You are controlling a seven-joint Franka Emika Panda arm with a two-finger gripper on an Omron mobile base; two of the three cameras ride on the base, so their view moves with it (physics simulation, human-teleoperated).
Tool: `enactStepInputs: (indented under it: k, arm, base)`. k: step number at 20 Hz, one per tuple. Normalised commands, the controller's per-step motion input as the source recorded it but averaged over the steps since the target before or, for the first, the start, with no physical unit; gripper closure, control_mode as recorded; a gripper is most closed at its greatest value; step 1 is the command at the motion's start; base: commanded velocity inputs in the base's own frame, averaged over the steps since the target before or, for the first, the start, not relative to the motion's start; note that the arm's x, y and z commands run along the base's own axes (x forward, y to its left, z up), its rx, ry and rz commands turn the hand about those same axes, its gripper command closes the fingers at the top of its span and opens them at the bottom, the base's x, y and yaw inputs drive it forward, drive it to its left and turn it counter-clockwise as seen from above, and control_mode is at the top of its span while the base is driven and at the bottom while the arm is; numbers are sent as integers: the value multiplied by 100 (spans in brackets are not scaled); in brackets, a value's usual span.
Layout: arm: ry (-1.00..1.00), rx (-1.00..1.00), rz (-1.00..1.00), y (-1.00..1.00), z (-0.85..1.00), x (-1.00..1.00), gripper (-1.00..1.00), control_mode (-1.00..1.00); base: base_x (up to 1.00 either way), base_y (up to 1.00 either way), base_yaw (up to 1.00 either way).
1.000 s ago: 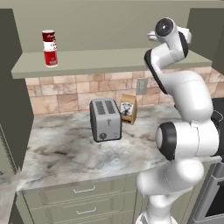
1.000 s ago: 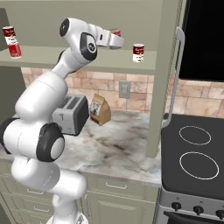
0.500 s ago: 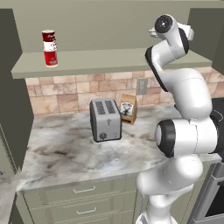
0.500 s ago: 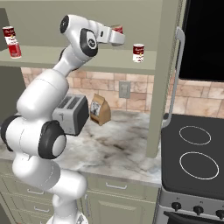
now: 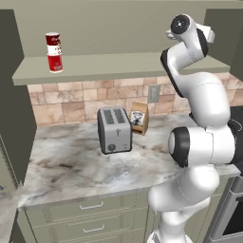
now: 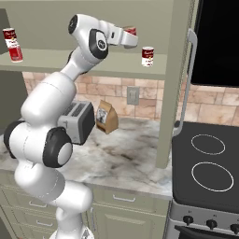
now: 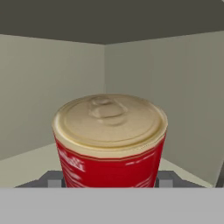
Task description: Stack two cans on top of the other two cans in the cabinet.
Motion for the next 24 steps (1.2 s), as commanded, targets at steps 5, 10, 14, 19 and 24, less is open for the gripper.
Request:
enactStepInputs:
  k: [5,10,14,19,24]
  arm:
    - [0,0,0,-20,0,0,100,-100]
    - [0,0,0,-17,0,0,100,-100]
    - [0,0,0,-9,0,2,100,-100]
    - [0,0,0,-5,0,7,100,-100]
    - [0,0,0,-5,-1,9,100,-100]
  base:
    - [0,0,0]
    - [0,0,0]
    - [0,0,0]
    - [0,0,0]
    - [0,0,0]
